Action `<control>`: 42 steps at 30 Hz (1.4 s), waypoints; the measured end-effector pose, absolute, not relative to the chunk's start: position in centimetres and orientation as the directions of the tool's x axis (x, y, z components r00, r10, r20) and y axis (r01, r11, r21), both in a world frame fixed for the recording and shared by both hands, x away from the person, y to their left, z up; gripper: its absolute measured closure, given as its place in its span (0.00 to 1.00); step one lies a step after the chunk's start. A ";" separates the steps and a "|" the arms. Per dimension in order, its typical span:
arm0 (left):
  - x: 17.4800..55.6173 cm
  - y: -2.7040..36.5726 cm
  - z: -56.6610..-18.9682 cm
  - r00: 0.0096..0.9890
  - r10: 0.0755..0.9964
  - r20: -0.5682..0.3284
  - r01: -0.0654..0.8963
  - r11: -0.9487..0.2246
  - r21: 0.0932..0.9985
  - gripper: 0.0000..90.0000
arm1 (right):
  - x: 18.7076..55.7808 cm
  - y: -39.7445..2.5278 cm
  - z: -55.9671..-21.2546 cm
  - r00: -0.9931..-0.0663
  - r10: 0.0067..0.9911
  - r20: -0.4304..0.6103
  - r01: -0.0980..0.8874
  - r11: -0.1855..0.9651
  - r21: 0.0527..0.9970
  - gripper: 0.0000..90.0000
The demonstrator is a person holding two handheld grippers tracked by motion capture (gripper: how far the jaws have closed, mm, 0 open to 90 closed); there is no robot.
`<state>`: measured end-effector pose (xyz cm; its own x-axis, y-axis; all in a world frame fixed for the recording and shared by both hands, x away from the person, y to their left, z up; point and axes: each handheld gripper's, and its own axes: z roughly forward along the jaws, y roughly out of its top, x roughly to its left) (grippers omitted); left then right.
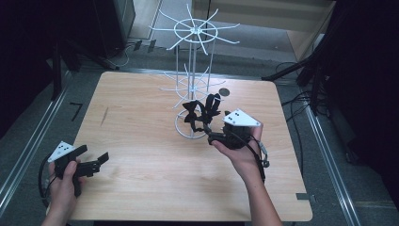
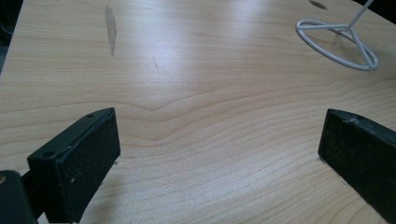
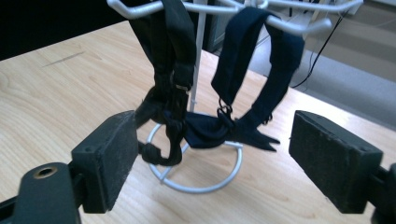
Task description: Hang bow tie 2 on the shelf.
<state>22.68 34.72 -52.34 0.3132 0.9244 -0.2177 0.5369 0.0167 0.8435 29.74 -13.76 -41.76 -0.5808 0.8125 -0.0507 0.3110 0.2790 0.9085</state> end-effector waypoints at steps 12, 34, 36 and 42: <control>22.7 34.7 -52.3 0.312 0.925 -0.219 0.539 0.017 0.842 0.00 | 28.8 -16.0 -43.4 -0.564 0.826 -0.016 0.346 0.253 0.903 0.05; 22.7 34.7 -52.3 0.310 0.925 -0.219 0.538 0.019 0.843 0.00 | 27.3 -20.4 -46.7 -0.512 0.858 0.036 0.418 0.212 0.883 0.00; 22.7 34.7 -52.3 0.311 0.925 -0.218 0.538 0.018 0.843 0.00 | 27.2 -20.9 -47.0 -0.508 0.861 0.040 0.426 0.210 0.880 0.00; 22.7 34.7 -52.3 0.311 0.925 -0.218 0.538 0.018 0.843 0.00 | 26.8 -22.2 -48.0 -0.489 0.871 0.049 0.448 0.203 0.871 0.00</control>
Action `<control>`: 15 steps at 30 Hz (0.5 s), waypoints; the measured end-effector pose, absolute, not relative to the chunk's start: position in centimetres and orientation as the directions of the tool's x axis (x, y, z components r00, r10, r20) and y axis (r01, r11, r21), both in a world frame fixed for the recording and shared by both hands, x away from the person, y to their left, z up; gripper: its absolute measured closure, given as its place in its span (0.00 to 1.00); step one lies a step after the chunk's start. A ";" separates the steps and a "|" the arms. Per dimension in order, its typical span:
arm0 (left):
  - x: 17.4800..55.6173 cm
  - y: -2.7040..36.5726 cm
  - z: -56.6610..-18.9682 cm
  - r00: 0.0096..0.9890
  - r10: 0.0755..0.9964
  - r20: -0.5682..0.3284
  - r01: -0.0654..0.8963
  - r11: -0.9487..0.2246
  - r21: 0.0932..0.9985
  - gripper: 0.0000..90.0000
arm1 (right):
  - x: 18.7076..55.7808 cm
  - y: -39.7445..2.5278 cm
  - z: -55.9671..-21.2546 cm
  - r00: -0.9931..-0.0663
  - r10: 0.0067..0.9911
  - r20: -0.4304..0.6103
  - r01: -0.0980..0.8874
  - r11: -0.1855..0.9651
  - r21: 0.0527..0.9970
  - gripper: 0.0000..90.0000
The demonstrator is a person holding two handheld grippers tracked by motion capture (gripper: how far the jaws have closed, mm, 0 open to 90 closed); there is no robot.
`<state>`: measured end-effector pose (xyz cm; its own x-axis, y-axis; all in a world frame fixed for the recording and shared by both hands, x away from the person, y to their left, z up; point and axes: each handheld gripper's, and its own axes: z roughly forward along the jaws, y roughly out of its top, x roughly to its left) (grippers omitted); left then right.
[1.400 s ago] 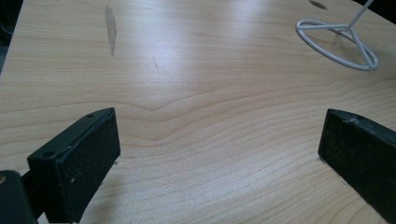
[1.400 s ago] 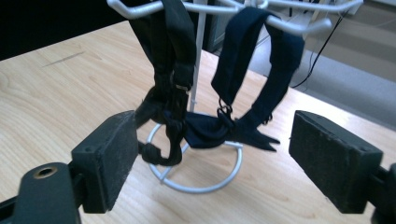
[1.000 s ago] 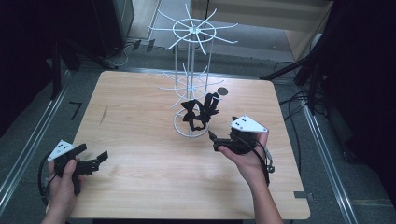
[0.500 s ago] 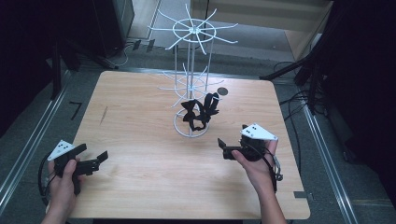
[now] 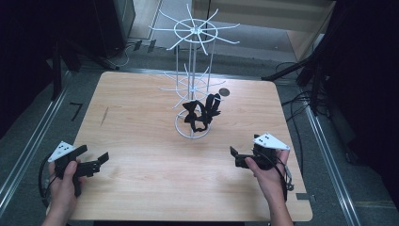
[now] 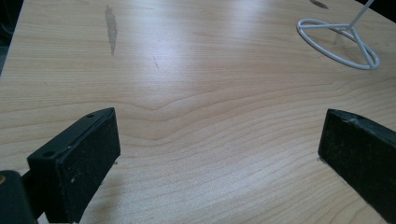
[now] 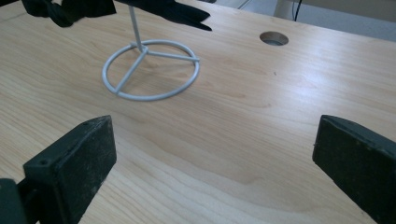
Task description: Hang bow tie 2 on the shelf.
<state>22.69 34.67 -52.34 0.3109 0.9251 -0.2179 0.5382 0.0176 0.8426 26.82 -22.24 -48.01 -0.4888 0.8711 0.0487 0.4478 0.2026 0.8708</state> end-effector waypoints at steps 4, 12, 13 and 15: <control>22.7 34.7 -52.3 0.311 0.925 -0.218 0.538 0.018 0.843 0.00 | 26.6 -23.1 -48.4 -0.481 0.875 0.051 0.457 0.200 0.867 0.00; 22.7 34.7 -52.3 0.311 0.925 -0.218 0.538 0.017 0.843 0.00 | 26.1 -24.9 -49.5 -0.458 0.887 0.060 0.482 0.192 0.855 0.00; 22.7 34.7 -52.3 0.311 0.925 -0.218 0.538 0.018 0.843 0.00 | 26.1 -25.1 -49.7 -0.455 0.889 0.058 0.484 0.192 0.854 0.00; 22.7 34.7 -52.3 0.311 0.925 -0.217 0.538 0.017 0.843 0.00 | 26.0 -25.7 -49.9 -0.448 0.892 0.065 0.490 0.184 0.852 0.00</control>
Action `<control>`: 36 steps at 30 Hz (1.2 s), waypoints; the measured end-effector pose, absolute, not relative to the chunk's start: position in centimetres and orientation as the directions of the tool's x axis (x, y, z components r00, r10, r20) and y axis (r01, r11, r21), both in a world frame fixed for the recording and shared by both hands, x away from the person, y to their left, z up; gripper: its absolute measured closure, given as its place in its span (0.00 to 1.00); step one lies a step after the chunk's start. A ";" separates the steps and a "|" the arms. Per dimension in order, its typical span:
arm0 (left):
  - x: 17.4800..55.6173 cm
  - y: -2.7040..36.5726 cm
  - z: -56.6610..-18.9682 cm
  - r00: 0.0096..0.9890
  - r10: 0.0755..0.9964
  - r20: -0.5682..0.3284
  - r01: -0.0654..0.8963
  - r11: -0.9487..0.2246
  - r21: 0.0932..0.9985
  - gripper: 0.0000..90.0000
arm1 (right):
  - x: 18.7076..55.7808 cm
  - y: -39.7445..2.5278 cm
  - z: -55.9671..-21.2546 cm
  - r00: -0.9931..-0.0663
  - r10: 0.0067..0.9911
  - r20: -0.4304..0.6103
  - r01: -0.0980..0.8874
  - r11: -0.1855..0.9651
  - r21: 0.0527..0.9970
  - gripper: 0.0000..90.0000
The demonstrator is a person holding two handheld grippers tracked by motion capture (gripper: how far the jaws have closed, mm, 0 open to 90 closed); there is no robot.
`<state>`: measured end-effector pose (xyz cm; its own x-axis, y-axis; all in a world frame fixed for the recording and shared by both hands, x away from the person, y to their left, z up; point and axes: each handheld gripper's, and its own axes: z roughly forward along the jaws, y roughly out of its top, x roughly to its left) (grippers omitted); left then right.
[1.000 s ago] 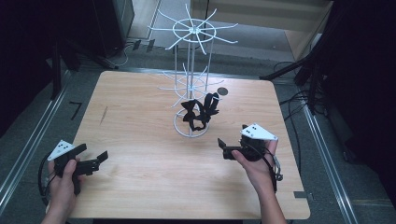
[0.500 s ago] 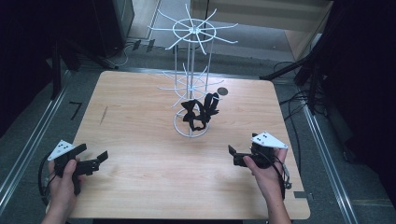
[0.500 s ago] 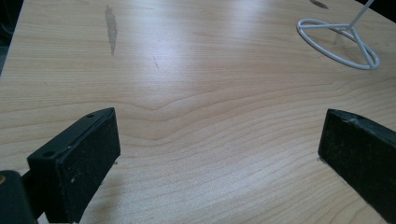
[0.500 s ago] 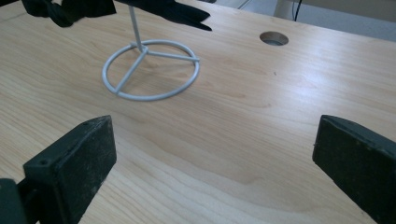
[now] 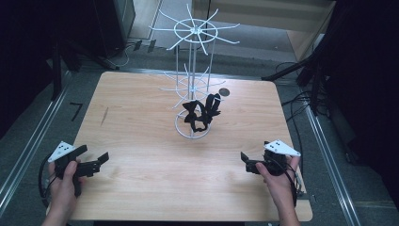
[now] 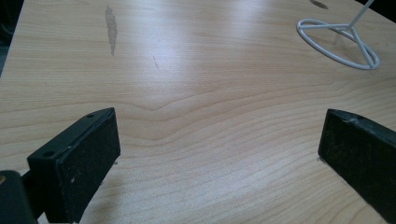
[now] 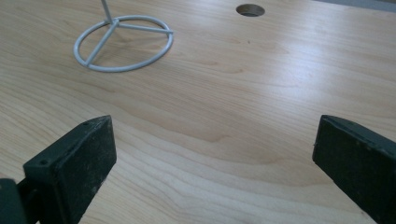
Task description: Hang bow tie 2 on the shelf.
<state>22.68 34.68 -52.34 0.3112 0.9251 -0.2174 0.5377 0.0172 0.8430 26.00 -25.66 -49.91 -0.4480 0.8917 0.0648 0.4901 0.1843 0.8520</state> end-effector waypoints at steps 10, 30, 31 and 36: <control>22.7 34.7 -52.3 0.311 0.925 -0.218 0.538 0.018 0.843 0.00 | 25.3 -28.4 -51.2 -0.409 0.908 0.094 0.523 0.149 0.839 0.00; 22.7 34.7 -52.3 0.310 0.925 -0.218 0.537 0.019 0.843 0.00 | 23.0 -32.4 -52.6 -0.357 0.924 0.136 0.555 0.093 0.827 0.00; 22.7 34.7 -52.3 0.310 0.926 -0.218 0.538 0.019 0.843 0.00 | 22.9 -32.7 -52.7 -0.358 0.923 0.138 0.555 0.092 0.827 0.00; 22.7 34.7 -52.3 0.311 0.925 -0.218 0.537 0.018 0.843 0.00 | 22.3 -33.7 -53.4 -0.340 0.929 0.149 0.570 0.077 0.818 0.00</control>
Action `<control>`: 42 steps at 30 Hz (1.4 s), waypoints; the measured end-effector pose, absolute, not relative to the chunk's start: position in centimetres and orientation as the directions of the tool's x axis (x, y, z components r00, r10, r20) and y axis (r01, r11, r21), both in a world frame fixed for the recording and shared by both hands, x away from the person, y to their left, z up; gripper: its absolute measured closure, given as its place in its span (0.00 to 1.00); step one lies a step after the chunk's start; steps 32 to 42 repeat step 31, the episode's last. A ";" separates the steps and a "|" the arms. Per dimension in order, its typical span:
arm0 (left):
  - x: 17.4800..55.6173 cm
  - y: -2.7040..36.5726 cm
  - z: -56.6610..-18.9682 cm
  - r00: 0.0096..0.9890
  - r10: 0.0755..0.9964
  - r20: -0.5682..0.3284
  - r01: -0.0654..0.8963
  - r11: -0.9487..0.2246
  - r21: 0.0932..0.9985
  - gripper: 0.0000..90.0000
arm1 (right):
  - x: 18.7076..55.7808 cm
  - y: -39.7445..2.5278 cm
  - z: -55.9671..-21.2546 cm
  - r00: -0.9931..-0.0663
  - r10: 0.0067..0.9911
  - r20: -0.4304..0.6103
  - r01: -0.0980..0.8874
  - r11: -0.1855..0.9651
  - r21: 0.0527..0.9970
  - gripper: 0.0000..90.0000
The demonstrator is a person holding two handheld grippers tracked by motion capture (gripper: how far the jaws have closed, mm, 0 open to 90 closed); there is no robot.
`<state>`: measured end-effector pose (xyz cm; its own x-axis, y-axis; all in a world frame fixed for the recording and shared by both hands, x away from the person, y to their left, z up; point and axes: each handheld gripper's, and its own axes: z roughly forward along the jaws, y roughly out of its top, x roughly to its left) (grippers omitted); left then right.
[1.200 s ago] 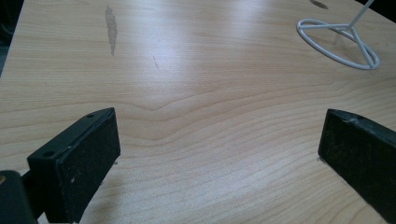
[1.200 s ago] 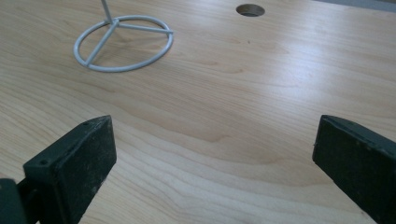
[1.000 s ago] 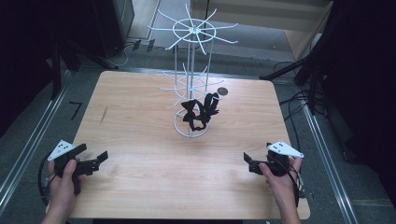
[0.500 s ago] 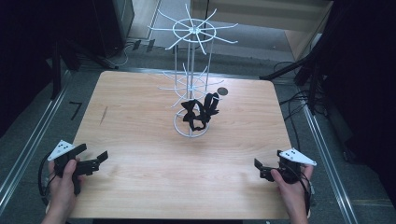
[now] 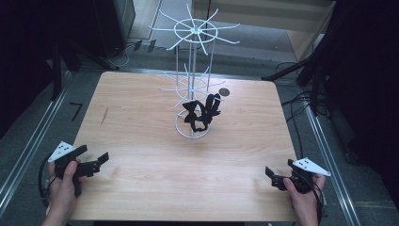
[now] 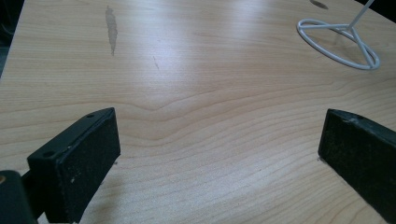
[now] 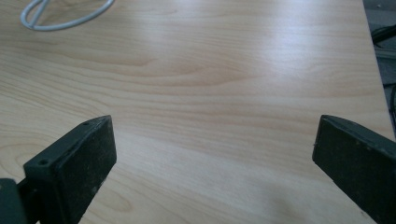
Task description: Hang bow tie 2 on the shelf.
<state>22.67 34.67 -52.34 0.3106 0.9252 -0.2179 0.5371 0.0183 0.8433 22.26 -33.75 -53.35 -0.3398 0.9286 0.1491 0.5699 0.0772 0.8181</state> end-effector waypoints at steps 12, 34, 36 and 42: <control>22.7 34.7 -52.3 0.310 0.926 -0.217 0.537 0.018 0.843 0.00 | 20.1 -37.0 -54.6 -0.268 0.946 0.185 0.591 0.010 0.807 0.01; 22.7 34.6 -52.3 0.312 0.925 -0.215 0.541 0.013 0.841 0.00 | 19.0 -38.5 -55.3 -0.206 0.957 0.206 0.568 -0.055 0.821 0.08; 22.7 34.6 -52.3 0.312 0.925 -0.215 0.541 0.013 0.841 0.00 | 19.0 -38.5 -55.3 -0.206 0.957 0.206 0.568 -0.055 0.821 0.08; 22.7 34.6 -52.3 0.312 0.925 -0.215 0.541 0.013 0.841 0.00 | 19.0 -38.5 -55.3 -0.206 0.957 0.206 0.568 -0.055 0.821 0.08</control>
